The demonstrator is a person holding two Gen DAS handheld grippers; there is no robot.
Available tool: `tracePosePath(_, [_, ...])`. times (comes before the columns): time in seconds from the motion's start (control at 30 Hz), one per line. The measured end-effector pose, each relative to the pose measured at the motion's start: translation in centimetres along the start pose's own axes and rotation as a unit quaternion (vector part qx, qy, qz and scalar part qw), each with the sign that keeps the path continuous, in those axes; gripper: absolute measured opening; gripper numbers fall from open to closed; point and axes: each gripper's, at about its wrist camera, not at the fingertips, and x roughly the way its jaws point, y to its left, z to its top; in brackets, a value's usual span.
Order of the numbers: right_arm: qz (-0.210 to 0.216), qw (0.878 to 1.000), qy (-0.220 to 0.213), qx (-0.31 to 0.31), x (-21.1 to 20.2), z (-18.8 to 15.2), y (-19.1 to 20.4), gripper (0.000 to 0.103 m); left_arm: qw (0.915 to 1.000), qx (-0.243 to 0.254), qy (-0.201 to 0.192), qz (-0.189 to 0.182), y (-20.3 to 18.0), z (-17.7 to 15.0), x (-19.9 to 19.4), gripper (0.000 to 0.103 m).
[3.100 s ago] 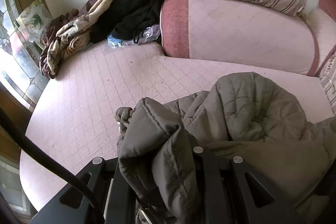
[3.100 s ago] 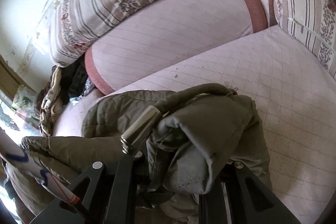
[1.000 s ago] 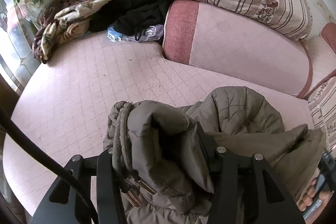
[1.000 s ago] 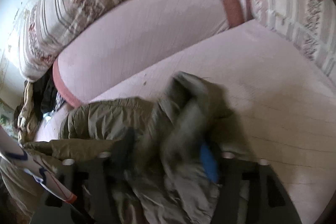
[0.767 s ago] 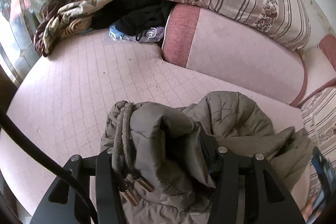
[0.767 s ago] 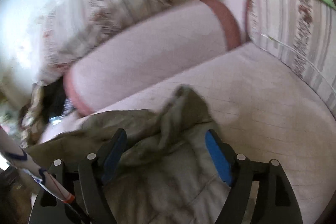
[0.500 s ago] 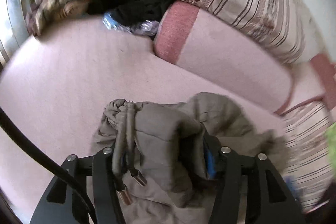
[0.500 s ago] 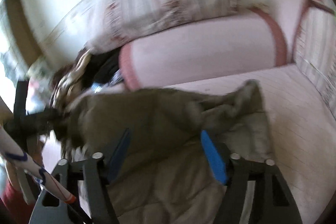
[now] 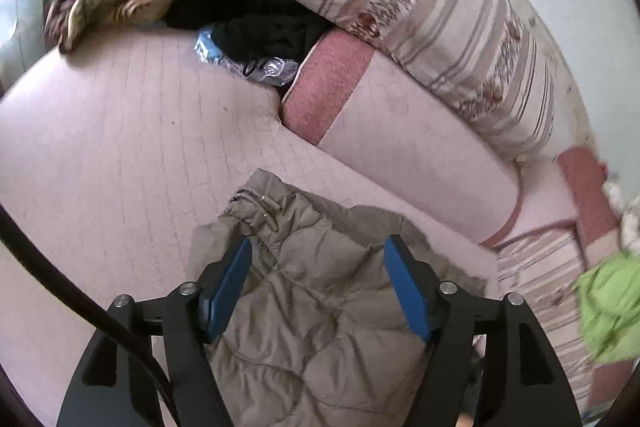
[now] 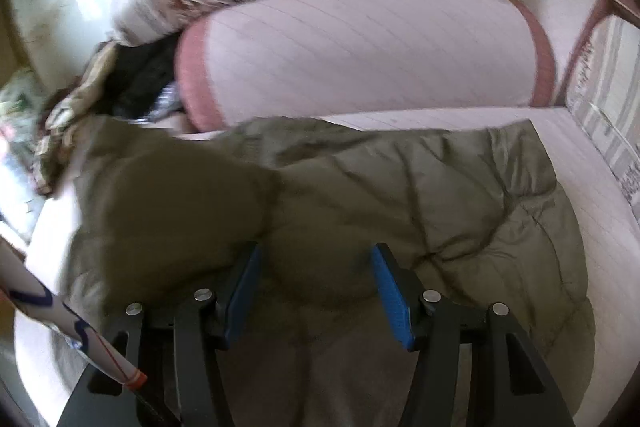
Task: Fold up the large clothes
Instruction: 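Press the folded coat flat with both grippers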
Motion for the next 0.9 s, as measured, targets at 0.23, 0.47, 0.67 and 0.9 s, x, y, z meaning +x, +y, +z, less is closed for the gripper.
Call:
tracePosePath(0.23, [-0.030,1.000,0.006,0.002,2.3,1.7,-2.2,0.064,0.9934,0.109,0.022,0.026,-4.6,-5.0,4.3,0.068])
tracePosePath(0.47, [-0.061,0.998,0.003,-0.010,3.0,2.3,-5.0,0.064,0.9746,0.216,0.046,0.037,-10.4,-8.1,9.6,0.068])
tracePosePath(0.67, [-0.079,0.997,0.010,0.002,4.3,2.9,-7.5,0.064,0.9735,0.200,0.063,0.091,-9.8,-7.3,14.8,0.068])
tracePosePath(0.9, [-0.089,0.996,0.009,0.007,5.7,4.1,-9.1,0.067,0.9657,0.219,0.052,0.129,-9.6,-6.5,17.7,0.074])
